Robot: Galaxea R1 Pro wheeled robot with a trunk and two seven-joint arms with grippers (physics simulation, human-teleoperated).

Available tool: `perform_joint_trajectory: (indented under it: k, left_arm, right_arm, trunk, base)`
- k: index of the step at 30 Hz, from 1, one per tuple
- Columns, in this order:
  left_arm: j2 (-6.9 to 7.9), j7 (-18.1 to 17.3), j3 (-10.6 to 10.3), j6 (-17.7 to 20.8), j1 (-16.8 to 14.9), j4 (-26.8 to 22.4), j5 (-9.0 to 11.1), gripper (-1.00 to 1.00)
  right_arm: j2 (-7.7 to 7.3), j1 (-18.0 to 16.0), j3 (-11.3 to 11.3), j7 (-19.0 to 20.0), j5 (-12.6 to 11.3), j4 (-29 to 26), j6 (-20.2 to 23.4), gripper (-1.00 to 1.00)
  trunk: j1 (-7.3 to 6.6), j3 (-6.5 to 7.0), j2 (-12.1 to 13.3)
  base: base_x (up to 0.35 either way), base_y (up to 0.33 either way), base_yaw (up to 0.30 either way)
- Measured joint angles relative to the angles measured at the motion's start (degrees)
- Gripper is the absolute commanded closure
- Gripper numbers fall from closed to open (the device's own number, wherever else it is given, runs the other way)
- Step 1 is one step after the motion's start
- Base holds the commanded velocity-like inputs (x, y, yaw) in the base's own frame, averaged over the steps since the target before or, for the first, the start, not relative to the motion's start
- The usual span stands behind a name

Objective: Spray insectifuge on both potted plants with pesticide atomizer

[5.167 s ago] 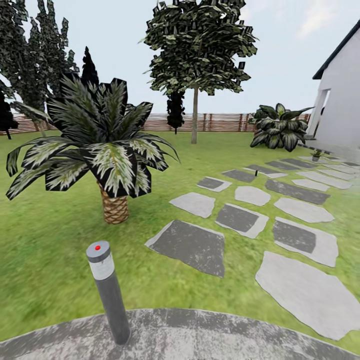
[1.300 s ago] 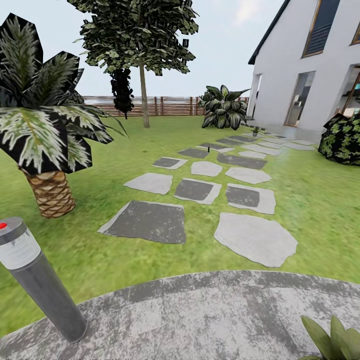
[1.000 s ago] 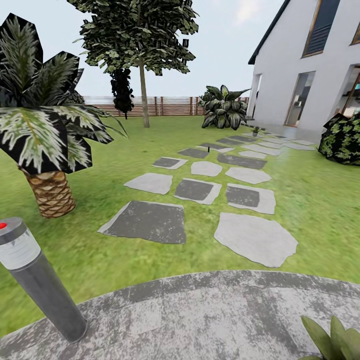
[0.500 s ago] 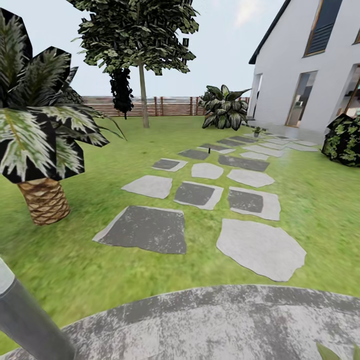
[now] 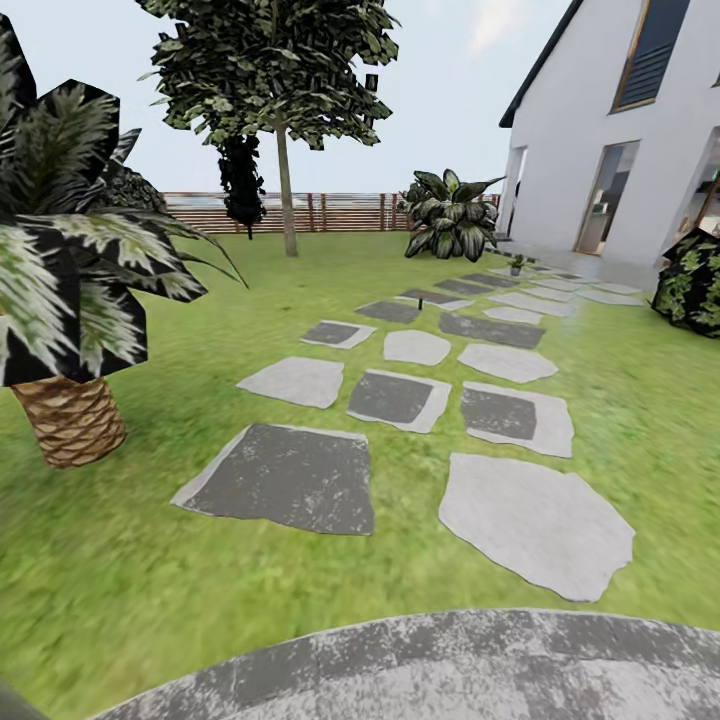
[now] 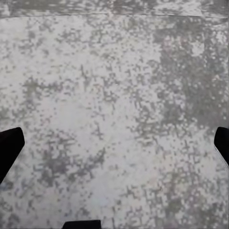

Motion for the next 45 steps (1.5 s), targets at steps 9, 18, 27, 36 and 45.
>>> perform_joint_trajectory:
  k: [9, 18, 27, 36, 45]
  left_arm:
    - [0.00, 0.0, 0.0, 0.0, 0.0, 0.0, 0.0, -1.00]
    - [0.00, 0.0, 0.0, 0.0, 0.0, 0.0, 0.0, -1.00]
    - [0.00, 0.0, 0.0, 0.0, 0.0, 0.0, 0.0, -1.00]
    - [0.00, 0.0, 0.0, 0.0, 0.0, 0.0, 0.0, -1.00]
    - [0.00, 0.0, 0.0, 0.0, 0.0, 0.0, 0.0, -1.00]
  right_arm:
    - [0.18, 0.0, 0.0, 0.0, 0.0, 0.0, 0.0, -1.00]
    - [0.20, 0.0, 0.0, 0.0, 0.0, 0.0, 0.0, -1.00]
    - [0.21, 0.0, -0.1, 0.0, 0.0, 0.0, 0.0, -1.00]
    - [0.20, 0.0, -0.2, 0.0, 0.0, 0.0, -0.1, -1.00]
    - [-0.04, 0.0, -0.4, -0.1, 0.0, 0.1, -0.1, -1.00]
  trunk:
    - [0.00, -0.52, 0.0]
    - [0.00, -1.29, 0.0]
    - [0.00, -1.67, 0.0]
    - [0.00, -1.68, 0.0]
    - [0.00, -1.68, 0.0]
  base:
    - [0.338, 0.000, 0.000]
    - [0.338, 0.000, 0.000]
    - [0.338, 0.000, 0.000]
    - [0.338, -0.050, 0.000]
    - [0.338, -0.088, 0.000]
